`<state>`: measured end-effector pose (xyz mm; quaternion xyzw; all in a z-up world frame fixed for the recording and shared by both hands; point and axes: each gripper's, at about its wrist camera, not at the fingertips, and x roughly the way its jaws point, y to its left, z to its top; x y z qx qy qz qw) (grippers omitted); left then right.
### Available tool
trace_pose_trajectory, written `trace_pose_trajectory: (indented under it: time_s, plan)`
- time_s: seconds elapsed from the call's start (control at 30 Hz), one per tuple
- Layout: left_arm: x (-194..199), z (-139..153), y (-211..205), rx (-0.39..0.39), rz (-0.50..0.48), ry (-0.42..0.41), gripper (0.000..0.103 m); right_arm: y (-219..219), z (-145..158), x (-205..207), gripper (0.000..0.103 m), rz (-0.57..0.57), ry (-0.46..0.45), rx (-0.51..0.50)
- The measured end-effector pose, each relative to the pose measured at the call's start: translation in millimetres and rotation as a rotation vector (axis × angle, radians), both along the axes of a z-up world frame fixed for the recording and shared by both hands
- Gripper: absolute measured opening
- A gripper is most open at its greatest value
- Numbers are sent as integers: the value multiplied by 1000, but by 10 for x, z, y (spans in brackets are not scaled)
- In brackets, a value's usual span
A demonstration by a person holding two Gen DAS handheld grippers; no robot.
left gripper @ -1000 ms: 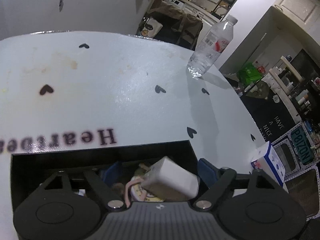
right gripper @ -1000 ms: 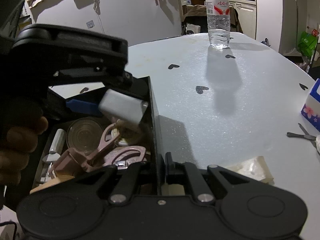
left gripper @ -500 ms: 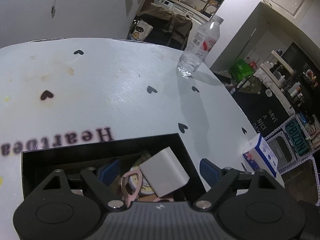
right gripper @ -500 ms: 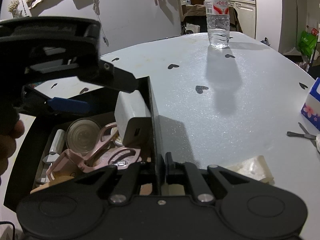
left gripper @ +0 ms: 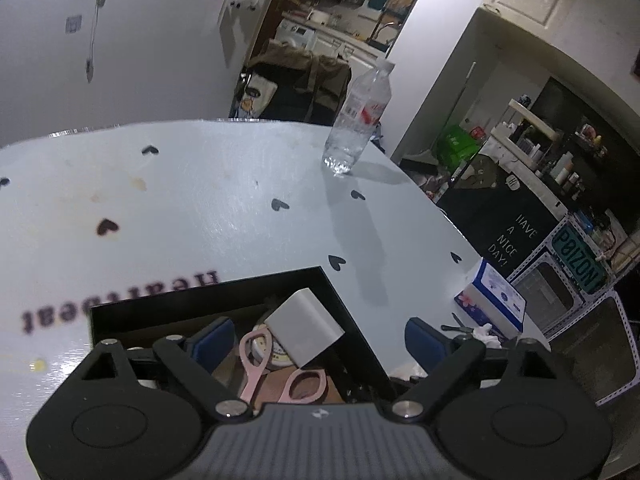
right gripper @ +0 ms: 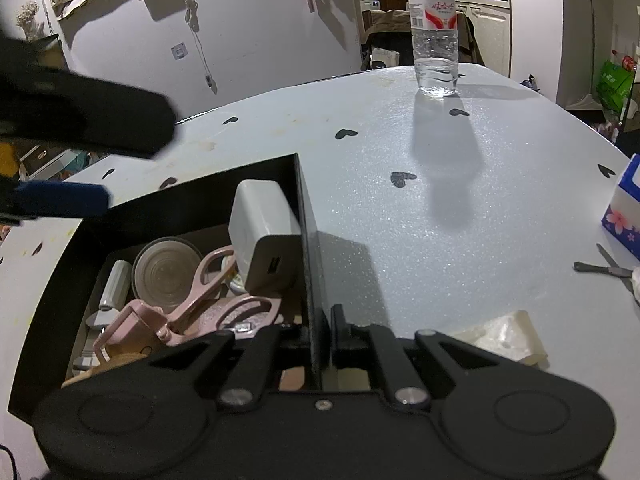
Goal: Organize rigid objects
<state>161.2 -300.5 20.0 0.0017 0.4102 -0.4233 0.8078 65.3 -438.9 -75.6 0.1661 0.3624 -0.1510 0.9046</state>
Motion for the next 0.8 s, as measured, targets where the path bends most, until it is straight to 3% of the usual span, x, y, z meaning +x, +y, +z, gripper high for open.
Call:
trace_pose_trajectory:
  time_s: [0.37, 0.67, 0.8]
  plan:
    - [-302, 100, 518, 14, 67, -106, 97, 23, 9, -17, 6, 6, -7, -17]
    - [-496, -114, 901, 84, 193, -196, 100, 95, 16, -80, 5, 16, -15, -51]
    - [-563, -178, 1039, 70, 246, -200, 100, 143, 93, -165, 5, 21, -32, -75]
